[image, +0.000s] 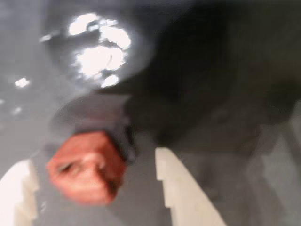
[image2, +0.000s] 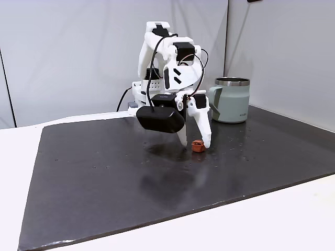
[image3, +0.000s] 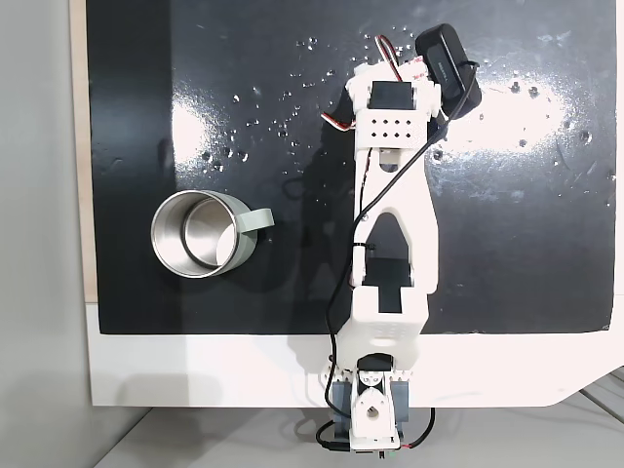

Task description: Grasp a cube and put it in the cup.

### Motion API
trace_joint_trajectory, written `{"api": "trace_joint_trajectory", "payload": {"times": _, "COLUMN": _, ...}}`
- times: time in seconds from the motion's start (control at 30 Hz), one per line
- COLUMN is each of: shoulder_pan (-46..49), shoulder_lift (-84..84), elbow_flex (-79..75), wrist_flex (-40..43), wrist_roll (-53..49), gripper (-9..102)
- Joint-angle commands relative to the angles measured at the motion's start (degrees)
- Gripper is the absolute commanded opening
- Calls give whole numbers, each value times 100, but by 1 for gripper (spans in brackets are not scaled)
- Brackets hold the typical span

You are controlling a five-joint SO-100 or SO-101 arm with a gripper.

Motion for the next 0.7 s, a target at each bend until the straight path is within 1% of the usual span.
{"api": "trace_joint_trajectory", "payload": {"times": 0.0, "shoulder_pan": -79, "shoulder_lift": 53, "elbow_flex": -272, "wrist_flex": -158, "wrist_roll": -9, "gripper": 27}}
{"api": "trace_joint_trajectory", "payload": {"times": 0.2, "shoulder_pan": -132, "shoulder_lift": -79, "elbow_flex": -272, "wrist_flex": -255, "wrist_roll": -9, "gripper": 26}}
{"api": "trace_joint_trajectory", "payload": {"times": 0.4, "shoulder_pan": -255, "shoulder_lift": -220, "elbow_flex": -360, "wrist_flex": -325, "wrist_roll": -9, "gripper": 23}}
{"api": "trace_joint_trajectory", "payload": {"times": 0.53, "shoulder_pan": -264, "shoulder_lift": -343, "elbow_flex": -466, "wrist_flex": -316, "wrist_roll": -9, "gripper": 18}}
{"api": "trace_joint_trajectory", "payload": {"times": 0.67, "shoulder_pan": -237, "shoulder_lift": -439, "elbow_flex": -562, "wrist_flex": -264, "wrist_roll": -26, "gripper": 9}}
